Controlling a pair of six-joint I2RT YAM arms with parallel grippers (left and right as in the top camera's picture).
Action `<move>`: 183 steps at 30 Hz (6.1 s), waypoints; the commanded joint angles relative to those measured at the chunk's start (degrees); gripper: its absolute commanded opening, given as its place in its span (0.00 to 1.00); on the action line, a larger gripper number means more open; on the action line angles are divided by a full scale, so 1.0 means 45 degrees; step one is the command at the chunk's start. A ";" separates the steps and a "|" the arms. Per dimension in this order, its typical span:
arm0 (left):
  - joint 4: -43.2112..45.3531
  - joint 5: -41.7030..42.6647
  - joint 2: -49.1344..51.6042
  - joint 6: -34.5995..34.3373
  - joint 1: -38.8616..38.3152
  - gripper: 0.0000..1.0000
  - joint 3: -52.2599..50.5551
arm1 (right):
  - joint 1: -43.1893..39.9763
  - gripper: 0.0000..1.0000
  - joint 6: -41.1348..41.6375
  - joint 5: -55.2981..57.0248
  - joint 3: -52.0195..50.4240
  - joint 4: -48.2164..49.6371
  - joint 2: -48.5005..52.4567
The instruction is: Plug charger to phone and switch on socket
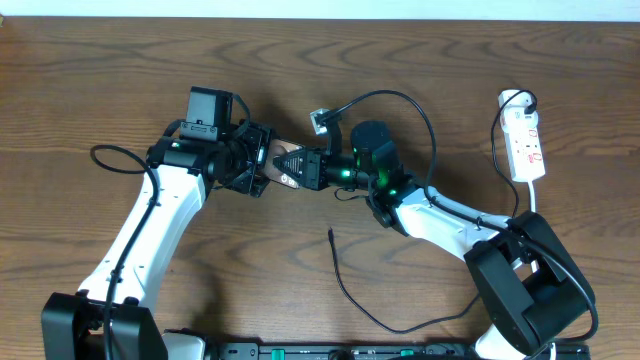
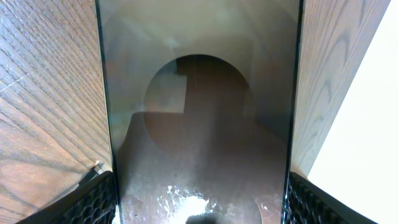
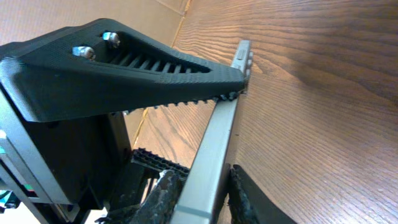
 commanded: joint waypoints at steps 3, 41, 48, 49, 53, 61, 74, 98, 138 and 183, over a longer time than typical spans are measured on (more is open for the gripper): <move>0.0049 0.0393 -0.0209 -0.0117 -0.0053 0.07 0.0389 | 0.0136 0.13 -0.0141 -0.0141 0.0107 0.0107 0.0083; 0.2511 0.5731 -0.0185 0.3104 0.2030 0.94 0.0369 | -0.3347 0.01 0.3881 0.0194 0.0107 0.0063 0.0083; 0.4741 0.5872 0.0291 0.3988 0.2511 0.94 -0.0219 | -0.3861 0.01 0.8927 0.0505 0.0107 0.0855 0.0083; 0.5032 0.5872 0.0398 0.3997 0.2511 0.94 -0.0277 | -0.3837 0.01 0.9544 0.0549 0.0107 0.0947 0.0083; 0.5931 0.5877 0.1326 0.3827 0.2511 0.94 -0.0306 | -0.3526 0.01 1.1332 0.0738 0.0107 0.2064 0.0083; 0.8228 0.6115 0.2535 0.3604 0.2443 0.94 -0.0311 | -0.2521 0.01 1.2206 0.1875 0.0107 0.3400 0.0083; 0.9627 0.6271 0.2535 0.3327 0.2365 0.94 -0.0311 | -0.1321 0.01 1.3590 0.2783 0.0107 0.3497 0.0083; 1.0899 0.5600 0.2560 0.1685 0.1778 0.83 -0.0311 | -0.0359 0.01 1.4761 0.3716 0.0107 0.4478 0.0083; 1.0860 0.4906 0.2579 0.1642 0.1778 0.08 -0.0321 | 0.0151 0.01 1.4416 0.3915 0.0107 0.4328 0.0083; 1.0972 1.2439 0.2579 0.4629 0.7334 0.07 -0.0321 | -0.2113 0.99 0.5367 -0.0976 0.0544 0.3196 0.0083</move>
